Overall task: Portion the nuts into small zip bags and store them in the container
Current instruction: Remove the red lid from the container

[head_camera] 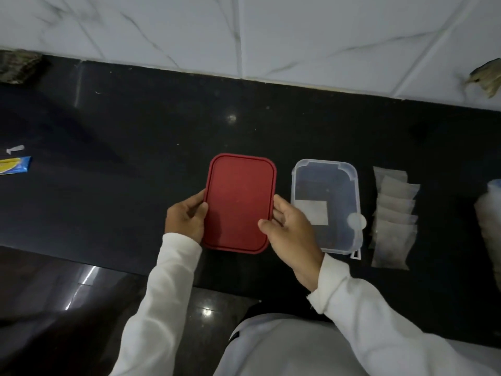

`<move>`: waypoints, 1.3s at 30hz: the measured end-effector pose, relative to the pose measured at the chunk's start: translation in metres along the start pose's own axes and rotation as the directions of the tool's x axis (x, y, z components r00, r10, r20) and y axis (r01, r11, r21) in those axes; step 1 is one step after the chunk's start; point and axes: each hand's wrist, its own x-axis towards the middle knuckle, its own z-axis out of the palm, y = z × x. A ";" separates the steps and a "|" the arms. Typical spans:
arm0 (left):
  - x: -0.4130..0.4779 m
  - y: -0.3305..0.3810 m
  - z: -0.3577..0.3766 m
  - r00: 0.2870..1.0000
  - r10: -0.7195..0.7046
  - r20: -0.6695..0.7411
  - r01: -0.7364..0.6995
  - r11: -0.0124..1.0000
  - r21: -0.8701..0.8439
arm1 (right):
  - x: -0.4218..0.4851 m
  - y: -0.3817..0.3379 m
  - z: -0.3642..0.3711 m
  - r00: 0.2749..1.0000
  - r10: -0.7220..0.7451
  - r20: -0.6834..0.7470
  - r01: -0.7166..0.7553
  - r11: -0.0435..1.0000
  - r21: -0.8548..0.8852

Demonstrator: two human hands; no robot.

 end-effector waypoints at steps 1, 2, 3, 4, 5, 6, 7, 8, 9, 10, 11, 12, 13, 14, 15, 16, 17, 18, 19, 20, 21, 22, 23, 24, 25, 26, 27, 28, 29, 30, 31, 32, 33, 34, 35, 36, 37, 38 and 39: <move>0.003 -0.008 -0.002 1.000 0.002 -0.031 0.000 0.998 0.059 | 0.001 0.002 0.007 0.999 0.030 0.017 -0.030 1.000 0.000; 0.006 -0.015 -0.003 0.998 -0.004 -0.063 0.011 0.994 0.109 | 0.003 0.005 0.013 0.998 0.052 0.024 -0.052 0.999 -0.002; 0.008 -0.021 -0.001 0.995 -0.022 -0.093 0.035 0.988 0.149 | 0.006 0.009 0.020 0.997 0.068 0.020 -0.068 0.998 -0.007; 0.009 -0.023 0.002 0.990 -0.051 -0.131 0.075 0.979 0.190 | 0.010 0.012 0.025 0.996 0.092 0.014 -0.092 0.996 -0.015; 0.009 -0.025 0.007 0.981 -0.087 -0.171 0.124 0.967 0.221 | 0.012 0.014 0.030 0.993 0.118 0.015 -0.118 0.993 -0.014; 0.008 -0.027 0.012 0.973 -0.121 -0.197 0.165 0.960 0.225 | 0.014 0.016 0.034 0.990 0.141 0.017 -0.141 0.990 -0.017; 0.007 -0.029 0.018 0.967 -0.148 -0.208 0.192 0.959 0.210 | 0.016 0.018 0.038 0.988 0.157 0.009 -0.157 0.987 -0.027; 0.005 -0.029 0.023 0.963 -0.168 -0.211 0.210 0.958 0.195 | 0.017 0.018 0.039 0.986 0.166 -0.009 -0.166 0.985 -0.046; 0.004 -0.029 0.027 0.960 -0.181 -0.214 0.221 0.958 0.180 | 0.020 0.020 0.040 0.985 0.172 -0.033 -0.174 0.983 -0.057; 0.003 -0.029 0.031 0.955 -0.198 -0.219 0.236 0.958 0.164 | 0.023 0.022 0.039 0.982 0.183 -0.054 -0.186 0.981 -0.064; 0.001 -0.028 0.035 0.951 -0.212 -0.224 0.248 0.958 0.147 | 0.025 0.022 0.038 0.979 0.188 -0.074 -0.193 0.979 -0.064; -0.001 -0.025 0.037 0.947 -0.227 -0.226 0.259 0.957 0.127 | 0.028 0.023 0.036 0.975 0.203 -0.086 -0.209 0.976 -0.062; -0.003 -0.023 0.039 0.944 -0.249 -0.216 0.273 0.958 0.092 | 0.031 0.025 0.036 0.970 0.222 -0.101 -0.229 0.971 -0.064; -0.003 -0.023 0.039 0.938 -0.282 -0.200 0.298 0.953 0.052 | 0.031 0.026 0.035 0.966 0.234 -0.109 -0.242 0.968 -0.064; -0.001 -0.025 0.039 0.933 -0.315 -0.175 0.319 0.948 -0.004 | 0.032 0.026 0.035 0.963 0.244 -0.112 -0.252 0.966 -0.063; 0.003 -0.030 0.037 0.927 -0.346 -0.147 0.340 0.938 -0.070 | 0.032 0.028 0.037 0.962 0.248 -0.114 -0.257 0.964 -0.066; 0.007 -0.037 0.034 0.922 -0.364 -0.131 0.348 0.928 -0.134 | 0.033 0.029 0.038 0.962 0.248 -0.112 -0.257 0.964 -0.069; 0.011 -0.043 0.031 0.916 -0.384 -0.116 0.360 0.915 -0.181 | 0.032 0.030 0.038 0.963 0.246 -0.105 -0.254 0.964 -0.071; 0.014 -0.048 0.029 0.915 -0.394 -0.091 0.368 0.904 -0.219 | 0.033 0.033 0.038 0.966 0.238 -0.100 -0.245 0.967 -0.068; 0.016 -0.050 0.028 0.913 -0.401 -0.072 0.375 0.896 -0.239 | 0.033 0.035 0.038 0.968 0.233 -0.097 -0.239 0.969 -0.067; 0.016 -0.048 0.027 0.910 -0.409 -0.064 0.382 0.889 -0.253 | 0.033 0.035 0.038 0.970 0.226 -0.089 -0.232 0.971 -0.062; 0.016 -0.044 0.027 0.912 -0.407 -0.056 0.379 0.885 -0.269 | 0.033 0.038 0.038 0.971 0.222 -0.085 -0.228 0.972 -0.059; 0.016 -0.044 0.026 0.912 -0.406 -0.051 0.377 0.883 -0.279 | 0.031 0.038 0.038 0.972 0.221 -0.081 -0.226 0.973 -0.055; 0.015 -0.042 0.026 0.917 -0.396 -0.051 0.367 0.886 -0.284 | 0.027 0.034 0.038 0.974 0.215 -0.075 -0.219 0.974 -0.053; 0.014 -0.041 0.026 0.924 -0.377 -0.063 0.349 0.898 -0.267 | 0.022 0.029 0.037 0.977 0.201 -0.065 -0.205 0.977 -0.051; 0.011 -0.037 0.025 0.929 -0.359 -0.087 0.333 0.916 -0.225 | 0.015 0.022 0.035 0.981 0.186 -0.052 -0.189 0.981 -0.047; 0.005 -0.030 0.025 0.936 -0.331 -0.118 0.307 0.934 -0.184 | 0.007 0.014 0.032 0.985 0.171 -0.035 -0.172 0.984 -0.040; -0.002 -0.019 0.026 0.948 -0.292 -0.130 0.272 0.950 -0.154 | 0.001 0.008 0.027 0.989 0.147 -0.023 -0.148 0.988 -0.033; -0.009 -0.006 0.029 0.963 -0.241 -0.118 0.223 0.963 -0.149 | -0.005 0.004 0.020 0.994 0.105 -0.017 -0.105 0.994 -0.022; -0.018 0.009 0.034 0.979 -0.184 -0.092 0.168 0.972 -0.162 | -0.012 0.000 0.011 0.998 0.056 -0.018 -0.056 0.998 -0.001; -0.028 0.025 0.040 0.990 -0.124 -0.065 0.111 0.977 -0.180 | -0.019 -0.006 0.001 1.000 0.004 -0.030 -0.003 1.000 0.026; -0.037 0.040 0.049 0.998 -0.057 -0.028 0.050 0.977 -0.205 | -0.026 -0.012 -0.010 0.998 -0.044 -0.055 0.046 0.998 0.045; -0.046 0.054 0.060 1.000 0.011 0.014 -0.008 0.972 -0.235 | -0.030 -0.016 -0.023 0.992 -0.081 -0.093 0.087 0.995 0.056; -0.055 0.068 0.073 0.996 0.073 0.059 -0.055 0.962 -0.267 | -0.033 -0.018 -0.036 0.984 -0.108 -0.143 0.117 0.992 0.057; -0.063 0.079 0.087 0.987 0.127 0.098 -0.093 0.951 -0.296 | -0.034 -0.019 -0.050 0.971 -0.132 -0.201 0.144 0.988 0.047; -0.070 0.089 0.102 0.977 0.170 0.132 -0.122 0.942 -0.314 | -0.034 -0.018 -0.064 0.953 -0.152 -0.262 0.164 0.986 0.021; -0.077 0.097 0.119 0.964 0.211 0.163 -0.151 0.936 -0.319 | -0.033 -0.015 -0.079 0.933 -0.170 -0.316 0.175 0.985 -0.014; -0.082 0.102 0.135 0.950 0.245 0.194 -0.176 0.933 -0.314 | -0.032 -0.011 -0.093 0.914 -0.187 -0.359 0.182 0.982 -0.048; -0.088 0.106 0.153 0.938 0.264 0.226 -0.189 0.933 -0.307 | -0.031 -0.004 -0.108 0.896 -0.202 -0.396 0.187 0.979 -0.075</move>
